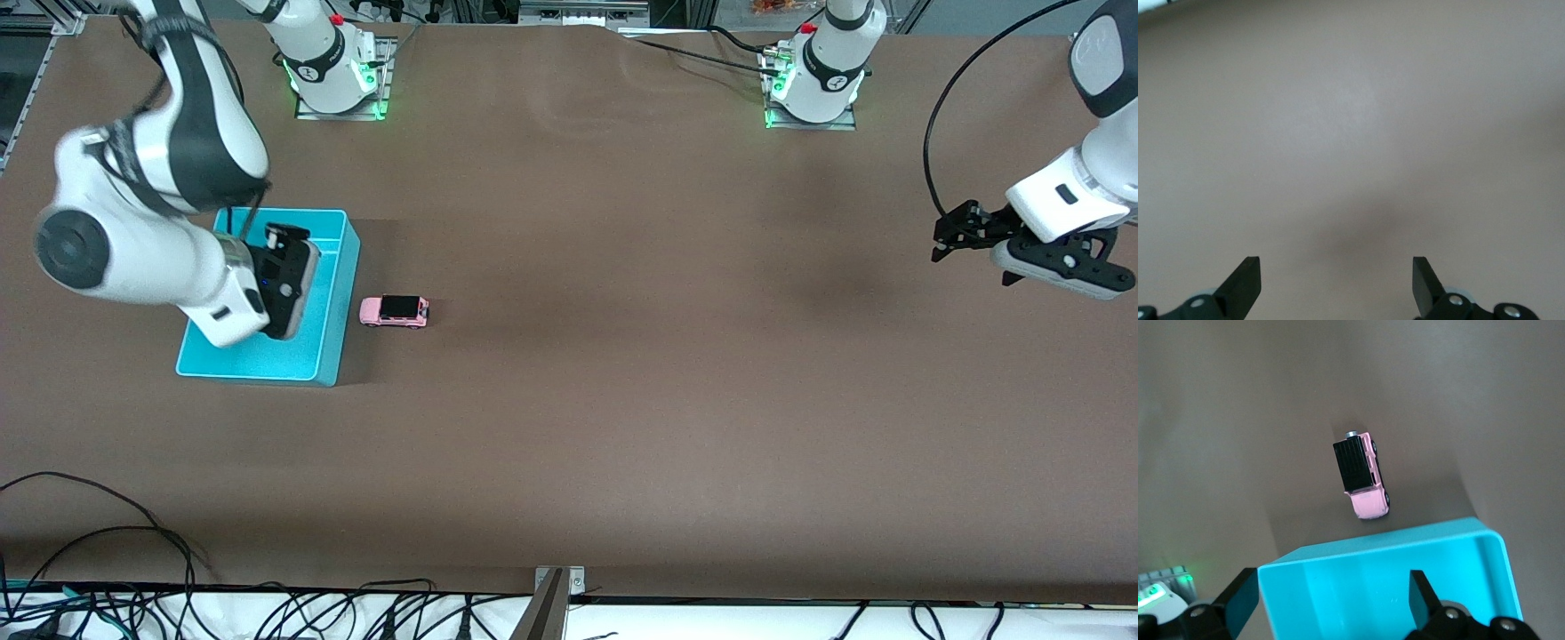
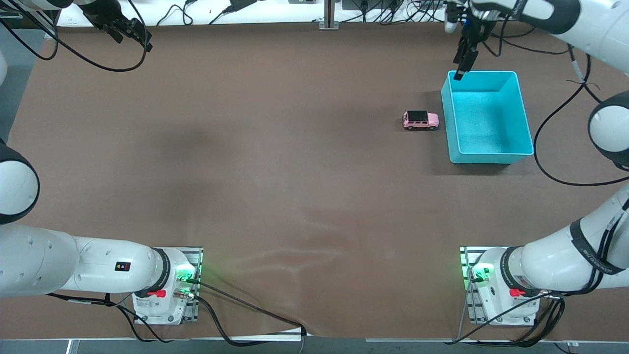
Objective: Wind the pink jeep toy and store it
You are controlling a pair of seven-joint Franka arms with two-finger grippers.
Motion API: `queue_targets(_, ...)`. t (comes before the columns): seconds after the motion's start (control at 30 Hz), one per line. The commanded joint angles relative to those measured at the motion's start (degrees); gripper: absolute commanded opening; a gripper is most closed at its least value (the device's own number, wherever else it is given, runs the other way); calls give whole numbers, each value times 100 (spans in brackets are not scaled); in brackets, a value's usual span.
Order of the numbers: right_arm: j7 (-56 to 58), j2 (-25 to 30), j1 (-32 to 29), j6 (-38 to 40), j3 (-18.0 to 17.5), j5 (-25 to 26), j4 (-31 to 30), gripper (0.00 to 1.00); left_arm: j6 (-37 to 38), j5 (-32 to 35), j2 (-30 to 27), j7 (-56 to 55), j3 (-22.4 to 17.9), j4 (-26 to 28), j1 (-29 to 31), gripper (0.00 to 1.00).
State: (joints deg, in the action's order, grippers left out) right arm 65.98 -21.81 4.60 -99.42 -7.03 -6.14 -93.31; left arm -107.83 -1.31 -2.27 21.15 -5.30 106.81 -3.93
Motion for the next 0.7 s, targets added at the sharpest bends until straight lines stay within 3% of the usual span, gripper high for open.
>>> queue_targets(0.0, 388, 11, 67, -911, -62, -115, -730, 100, -71, -45, -309, -50, 20, 112, 103, 100)
queue_targets(0.13, 652, 11, 93, -1781, -132, -107, -1337, 100, -185, -106, -545, -59, 64, -125, 367, 100)
queue_targets(0.4, 758, -7, 330, -3530, -343, -63, -2445, 100, -336, 7, -660, -207, 81, -108, 314, 100)
queue_targets(0.67, 758, -332, 480, -4762, -334, -36, -2877, 100, 622, 148, -687, -788, 82, -213, 288, 100)
